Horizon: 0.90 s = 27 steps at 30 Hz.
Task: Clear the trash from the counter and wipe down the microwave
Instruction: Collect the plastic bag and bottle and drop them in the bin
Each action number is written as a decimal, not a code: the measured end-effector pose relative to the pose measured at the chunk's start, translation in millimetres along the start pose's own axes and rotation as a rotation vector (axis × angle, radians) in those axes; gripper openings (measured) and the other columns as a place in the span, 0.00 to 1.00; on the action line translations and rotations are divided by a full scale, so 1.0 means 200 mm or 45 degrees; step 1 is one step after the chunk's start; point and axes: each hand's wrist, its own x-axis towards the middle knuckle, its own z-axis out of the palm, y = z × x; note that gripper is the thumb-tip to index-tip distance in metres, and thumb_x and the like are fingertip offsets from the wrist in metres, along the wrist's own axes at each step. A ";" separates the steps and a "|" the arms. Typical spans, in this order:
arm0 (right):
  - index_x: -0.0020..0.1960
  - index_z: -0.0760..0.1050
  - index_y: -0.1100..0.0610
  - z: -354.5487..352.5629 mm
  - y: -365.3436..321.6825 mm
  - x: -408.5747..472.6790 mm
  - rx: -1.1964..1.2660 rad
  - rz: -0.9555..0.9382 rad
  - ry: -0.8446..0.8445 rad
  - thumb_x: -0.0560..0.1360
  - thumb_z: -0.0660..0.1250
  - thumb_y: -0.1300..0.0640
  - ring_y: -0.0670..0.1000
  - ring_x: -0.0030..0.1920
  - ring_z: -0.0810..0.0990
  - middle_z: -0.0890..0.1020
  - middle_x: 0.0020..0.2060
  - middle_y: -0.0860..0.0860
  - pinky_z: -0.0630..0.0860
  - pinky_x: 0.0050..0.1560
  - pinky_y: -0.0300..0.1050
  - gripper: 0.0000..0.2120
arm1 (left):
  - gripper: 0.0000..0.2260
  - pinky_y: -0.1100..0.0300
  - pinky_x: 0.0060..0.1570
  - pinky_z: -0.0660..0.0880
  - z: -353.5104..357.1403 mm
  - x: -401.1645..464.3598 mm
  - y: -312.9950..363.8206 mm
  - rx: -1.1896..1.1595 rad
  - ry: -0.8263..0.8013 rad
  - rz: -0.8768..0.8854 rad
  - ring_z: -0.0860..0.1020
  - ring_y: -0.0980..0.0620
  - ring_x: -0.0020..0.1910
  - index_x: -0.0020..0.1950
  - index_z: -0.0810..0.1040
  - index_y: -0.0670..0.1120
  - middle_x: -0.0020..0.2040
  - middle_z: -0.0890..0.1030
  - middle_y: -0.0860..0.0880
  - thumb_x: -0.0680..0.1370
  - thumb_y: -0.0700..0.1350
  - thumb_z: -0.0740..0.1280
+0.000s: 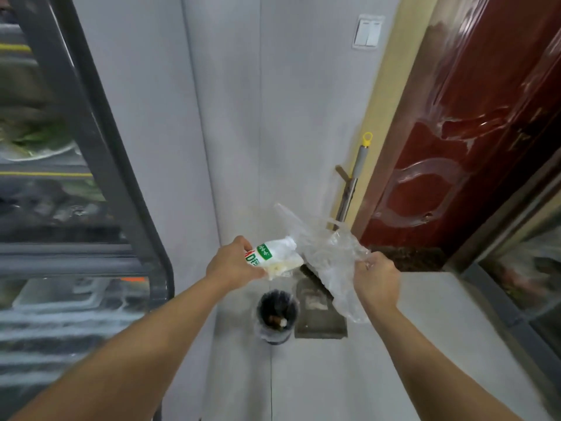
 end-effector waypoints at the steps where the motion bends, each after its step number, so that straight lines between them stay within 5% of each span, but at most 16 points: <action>1: 0.56 0.76 0.63 0.05 -0.02 0.06 -0.005 -0.001 -0.021 0.77 0.60 0.60 0.62 0.51 0.78 0.81 0.51 0.61 0.76 0.47 0.51 0.11 | 0.25 0.54 0.48 0.77 0.01 0.06 -0.01 0.002 0.008 -0.020 0.78 0.50 0.47 0.54 0.70 0.51 0.49 0.79 0.51 0.62 0.54 0.77; 17: 0.54 0.78 0.63 0.90 -0.04 0.73 -0.098 -0.138 -0.402 0.78 0.61 0.56 0.62 0.50 0.80 0.81 0.49 0.61 0.78 0.51 0.58 0.12 | 0.26 0.58 0.46 0.76 0.26 0.63 -0.19 -0.060 0.074 -0.460 0.78 0.52 0.46 0.54 0.70 0.51 0.49 0.80 0.51 0.62 0.53 0.78; 27: 0.54 0.75 0.67 1.35 0.13 1.06 -0.192 -0.344 -0.853 0.79 0.56 0.61 0.60 0.48 0.78 0.80 0.50 0.63 0.68 0.41 0.45 0.13 | 0.26 0.57 0.44 0.76 0.63 0.79 -0.22 -0.160 0.182 -0.777 0.79 0.51 0.44 0.54 0.70 0.51 0.49 0.80 0.50 0.62 0.53 0.77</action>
